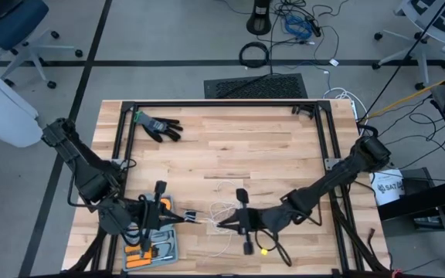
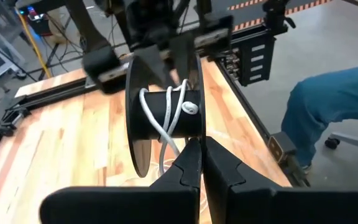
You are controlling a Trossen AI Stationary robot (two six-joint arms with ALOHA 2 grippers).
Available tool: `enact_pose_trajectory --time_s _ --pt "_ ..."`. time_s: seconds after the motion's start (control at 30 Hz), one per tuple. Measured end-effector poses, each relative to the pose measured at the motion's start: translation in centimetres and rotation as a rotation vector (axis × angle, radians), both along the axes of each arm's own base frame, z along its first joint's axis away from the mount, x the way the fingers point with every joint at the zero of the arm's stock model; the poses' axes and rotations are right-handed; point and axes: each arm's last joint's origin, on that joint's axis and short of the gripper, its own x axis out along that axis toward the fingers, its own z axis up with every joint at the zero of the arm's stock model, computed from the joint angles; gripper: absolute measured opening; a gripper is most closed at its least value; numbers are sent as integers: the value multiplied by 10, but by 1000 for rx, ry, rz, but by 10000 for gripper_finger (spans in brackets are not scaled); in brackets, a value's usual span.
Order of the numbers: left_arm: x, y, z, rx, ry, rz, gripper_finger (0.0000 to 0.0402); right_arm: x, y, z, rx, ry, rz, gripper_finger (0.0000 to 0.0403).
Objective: Coil cords
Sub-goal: Coil the white cable wire into the spool
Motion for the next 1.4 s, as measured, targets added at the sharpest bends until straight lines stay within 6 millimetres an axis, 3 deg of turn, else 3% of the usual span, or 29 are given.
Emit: enact_pose_trajectory --time_s 0.37,0.77,0.97,1.4 --pt "8 8 0 6 6 10 6 -18 12 -3 0 105 33 0" --pt "15 15 -1 -77 62 -60 6 -14 4 61 -206 183 48 0" --pt "22 17 -4 -131 106 -104 6 -10 -8 82 -319 179 53 0" --pt "46 2 -21 -128 109 -148 6 13 -30 93 -440 68 22 0"
